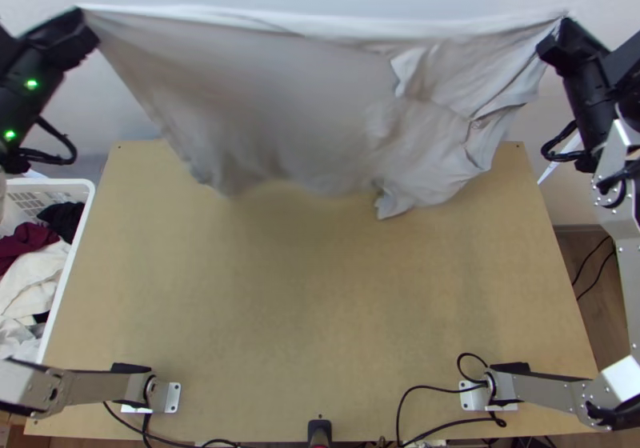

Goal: Fold the t-shirt

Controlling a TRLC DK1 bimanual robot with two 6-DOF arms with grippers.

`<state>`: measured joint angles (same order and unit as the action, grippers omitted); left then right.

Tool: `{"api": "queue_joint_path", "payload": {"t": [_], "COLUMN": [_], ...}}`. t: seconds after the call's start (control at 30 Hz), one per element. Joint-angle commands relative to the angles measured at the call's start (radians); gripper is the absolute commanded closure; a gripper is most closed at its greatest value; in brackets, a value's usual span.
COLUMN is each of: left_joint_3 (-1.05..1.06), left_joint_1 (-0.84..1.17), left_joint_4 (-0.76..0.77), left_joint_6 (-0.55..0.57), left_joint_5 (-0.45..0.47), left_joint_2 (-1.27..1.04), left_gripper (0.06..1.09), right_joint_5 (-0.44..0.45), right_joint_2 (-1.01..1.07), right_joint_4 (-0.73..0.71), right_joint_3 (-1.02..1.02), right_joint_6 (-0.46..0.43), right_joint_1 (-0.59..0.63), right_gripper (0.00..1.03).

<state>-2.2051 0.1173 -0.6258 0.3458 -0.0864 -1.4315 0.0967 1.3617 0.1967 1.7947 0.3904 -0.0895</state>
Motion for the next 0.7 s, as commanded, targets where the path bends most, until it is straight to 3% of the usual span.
{"api": "queue_joint_path", "payload": {"t": [0.0, 0.4, 0.67], "left_joint_3": [-0.030, 0.035, 0.251], "left_joint_1": [-0.002, -0.016, -0.047], "left_joint_4": [0.047, 0.078, 0.106], "left_joint_6": [-0.064, -0.111, -0.105], "left_joint_5": [-0.079, -0.190, -0.256], "left_joint_2": [0.046, 0.238, 0.526], "left_gripper": [1.05, 1.05, 1.05], "right_joint_5": [0.018, -0.022, -0.022], "right_joint_2": [-0.090, -0.378, -0.573], "right_joint_4": [-0.060, -0.052, 0.107], "right_joint_3": [0.037, 0.014, 0.012], "right_joint_6": [-0.041, -0.042, -0.044], "right_joint_1": [0.014, 0.010, -0.001], "right_gripper": [1.00, 1.00, 1.00]}}
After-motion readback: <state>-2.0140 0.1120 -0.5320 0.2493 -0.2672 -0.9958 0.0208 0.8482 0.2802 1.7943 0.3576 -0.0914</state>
